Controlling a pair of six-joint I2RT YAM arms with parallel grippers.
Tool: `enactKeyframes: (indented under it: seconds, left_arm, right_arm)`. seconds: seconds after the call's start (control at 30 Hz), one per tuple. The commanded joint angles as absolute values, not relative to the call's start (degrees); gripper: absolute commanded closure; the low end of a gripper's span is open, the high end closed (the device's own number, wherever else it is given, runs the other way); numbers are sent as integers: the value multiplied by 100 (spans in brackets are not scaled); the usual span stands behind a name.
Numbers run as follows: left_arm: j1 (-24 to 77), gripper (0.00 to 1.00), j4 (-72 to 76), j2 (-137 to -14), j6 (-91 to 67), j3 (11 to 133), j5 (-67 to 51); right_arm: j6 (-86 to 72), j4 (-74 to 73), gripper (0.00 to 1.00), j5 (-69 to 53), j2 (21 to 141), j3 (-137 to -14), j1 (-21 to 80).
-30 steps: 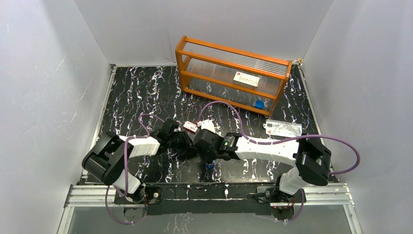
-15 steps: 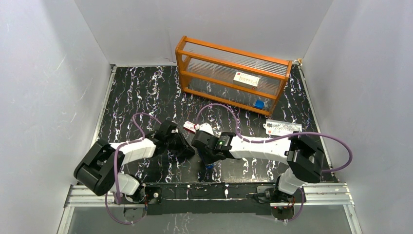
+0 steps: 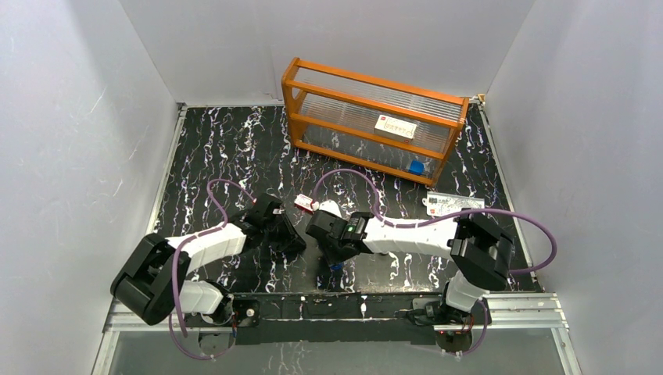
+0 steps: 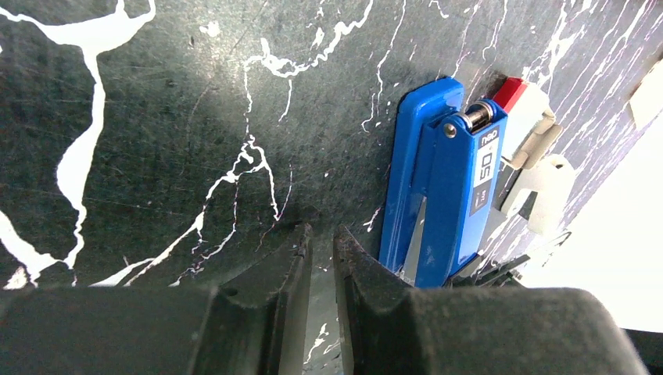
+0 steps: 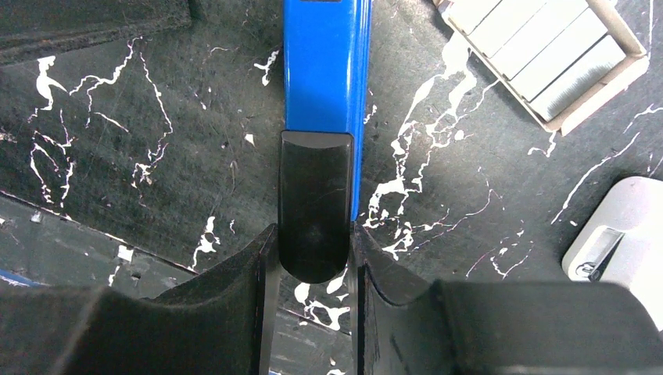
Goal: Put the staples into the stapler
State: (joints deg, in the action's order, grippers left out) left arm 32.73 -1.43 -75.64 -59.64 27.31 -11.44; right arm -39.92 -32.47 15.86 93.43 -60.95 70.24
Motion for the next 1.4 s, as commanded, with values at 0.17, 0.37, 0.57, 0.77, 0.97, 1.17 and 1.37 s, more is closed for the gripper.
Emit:
enactKeyframes:
  seconds: [0.17,0.37,0.57,0.77,0.97,1.17,1.37]
  left_arm:
    - [3234,83,-988,-7465,-5734,2628,-501]
    - [3230,83,-975,-7504,-5692,2671,-484]
    - [3232,83,-993,-7497,-5654,2674,-466]
    - [3226,83,-1088,-7418,-5636,2755,-427]
    - [3228,83,-1294,-7241,-5565,2900,-298]
    - [3226,81,-1443,-7160,-5538,3046,-226]
    - [3226,80,-1667,-7020,-5441,3209,-84]
  right_arm:
    - [-4096,-2939,69,1012,9732,-5731,6895]
    - [-4027,-3014,69,775,10012,-5737,6863]
    - [-4013,-3382,69,615,10330,-5873,6822]
    - [-3912,-3541,65,880,10397,-6308,6798]
    - [-3674,-3507,49,1499,9912,-6837,6782]
    - [-3520,-3329,34,1605,9408,-7004,6677]
    - [-3481,-3202,31,1616,8915,-6860,6650]
